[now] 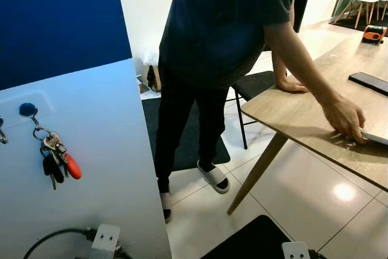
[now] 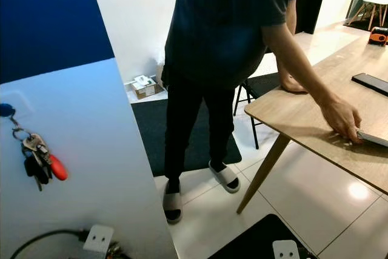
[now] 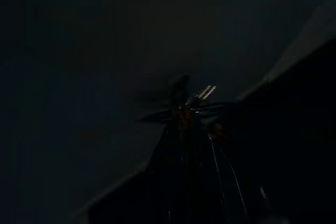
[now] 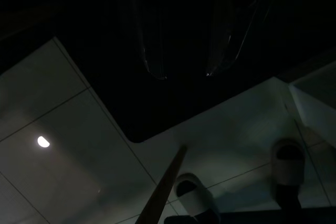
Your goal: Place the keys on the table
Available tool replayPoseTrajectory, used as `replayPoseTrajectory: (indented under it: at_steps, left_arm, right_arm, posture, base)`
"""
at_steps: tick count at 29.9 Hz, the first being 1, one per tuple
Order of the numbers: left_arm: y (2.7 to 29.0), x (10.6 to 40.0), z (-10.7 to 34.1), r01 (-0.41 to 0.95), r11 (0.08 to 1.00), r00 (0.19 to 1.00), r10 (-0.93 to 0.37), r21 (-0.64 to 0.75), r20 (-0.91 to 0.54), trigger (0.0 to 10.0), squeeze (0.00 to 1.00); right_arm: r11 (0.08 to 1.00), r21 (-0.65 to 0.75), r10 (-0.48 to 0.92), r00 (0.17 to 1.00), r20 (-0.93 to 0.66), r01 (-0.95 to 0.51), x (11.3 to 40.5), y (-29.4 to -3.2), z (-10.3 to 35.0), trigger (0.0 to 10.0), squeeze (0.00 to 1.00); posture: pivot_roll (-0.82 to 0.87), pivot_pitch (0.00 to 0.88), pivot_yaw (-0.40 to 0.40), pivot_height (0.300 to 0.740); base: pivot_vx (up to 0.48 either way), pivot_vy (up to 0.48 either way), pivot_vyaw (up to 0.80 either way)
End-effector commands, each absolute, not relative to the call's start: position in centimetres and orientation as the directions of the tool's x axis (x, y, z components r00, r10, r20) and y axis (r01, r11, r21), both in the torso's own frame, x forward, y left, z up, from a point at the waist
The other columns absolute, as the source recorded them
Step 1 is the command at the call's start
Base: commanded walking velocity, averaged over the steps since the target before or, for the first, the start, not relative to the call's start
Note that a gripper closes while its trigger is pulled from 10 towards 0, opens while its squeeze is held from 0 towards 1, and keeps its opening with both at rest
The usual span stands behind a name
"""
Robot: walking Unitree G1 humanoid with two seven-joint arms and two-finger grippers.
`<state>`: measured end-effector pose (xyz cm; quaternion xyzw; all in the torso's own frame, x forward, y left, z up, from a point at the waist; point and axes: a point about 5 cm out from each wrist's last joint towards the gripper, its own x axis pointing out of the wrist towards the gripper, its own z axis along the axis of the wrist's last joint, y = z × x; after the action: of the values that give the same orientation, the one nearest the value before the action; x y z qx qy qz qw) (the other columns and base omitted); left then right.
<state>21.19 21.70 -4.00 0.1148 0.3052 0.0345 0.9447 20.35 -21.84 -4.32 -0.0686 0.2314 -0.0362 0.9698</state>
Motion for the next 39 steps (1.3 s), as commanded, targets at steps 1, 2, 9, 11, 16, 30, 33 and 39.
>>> replayPoseTrajectory:
  at_steps: [1, 2, 9, 11, 16, 30, 33, 39]
  left_arm:
    - [23.2, 19.8, -4.7, -0.009, 0.969, 0.771, 0.164, 0.247, -0.616, 10.0, 0.0]
    - [23.5, 19.1, -5.1, -0.011, 0.971, 0.753, 0.164, 0.238, -0.637, 10.0, 0.0]
    - [24.6, 16.2, -6.5, -0.055, 0.971, 0.684, 0.208, 0.235, -0.699, 10.0, 0.0]
    - [24.7, 15.9, -6.6, -0.064, 0.97, 0.679, 0.214, 0.233, -0.703, 10.0, 0.0]
    - [24.7, 15.4, -6.8, -0.075, 0.968, 0.672, 0.227, 0.24, -0.705, 10.0, 0.0]
    - [23.9, 16.1, -6.6, -0.099, 0.97, 0.697, 0.227, 0.222, -0.68, 10.0, 0.0]
    - [23.9, 16.2, -6.6, -0.099, 0.97, 0.7, 0.227, 0.222, -0.678, 10.0, 0.0]
    - [23.9, 16.4, -6.5, -0.097, 0.97, 0.707, 0.226, 0.224, -0.671, 10.0, 0.0]
  right_arm:
    - [0.988, -0.152, -0.092, 0.879, -0.468, 0.023, 19.8, -21.7, -4.8, 10.0, 0.0]
    - [0.988, -0.152, -0.087, 0.878, -0.47, 0.017, 19.9, -21.6, -4.8, 10.0, 0.0]
    - [0.988, -0.151, -0.066, 0.877, -0.476, -0.008, 20.2, -21.3, -4.8, 10.0, 0.0]
    - [0.988, -0.152, -0.062, 0.876, -0.477, -0.013, 20.2, -21.3, -4.8, 10.0, 0.0]
    - [0.987, -0.157, -0.049, 0.874, -0.483, -0.031, 20.5, -21.4, -4.7, 10.0, 0.0]
    - [0.988, -0.15, -0.034, 0.877, -0.479, -0.044, 21.3, -21.4, -4.3, 10.0, 0.0]
    - [0.99, -0.138, -0.035, 0.875, -0.483, -0.036, 21.3, -21.4, -4.4, 10.0, 0.0]
    - [0.991, -0.131, -0.035, 0.873, -0.487, -0.033, 21.1, -21.3, -4.5, 10.0, 0.0]
  posture:
    - [0.07, 0.122, 0.056, 0.74]
    - [0.07, 0.122, 0.053, 0.74]
    - [0.09, 0.12, 0.039, 0.74]
    - [0.09, 0.117, 0.032, 0.74]
    - [0.1, 0.113, 0.015, 0.74]
    - [0.11, 0.108, 0.003, 0.74]
    - [0.11, 0.11, 0.005, 0.74]
    - [0.11, 0.114, 0.008, 0.74]
  base:
    - [0.0, 0.0, 0.0]
    - [0.0, 0.0, 0.0]
    - [0.0, 0.0, 0.0]
    - [0.0, 0.0, 0.0]
    - [0.0, 0.0, 0.0]
    - [0.0, 0.0, 0.0]
    - [0.0, 0.0, -0.53]
    - [0.0, 0.0, -0.8]
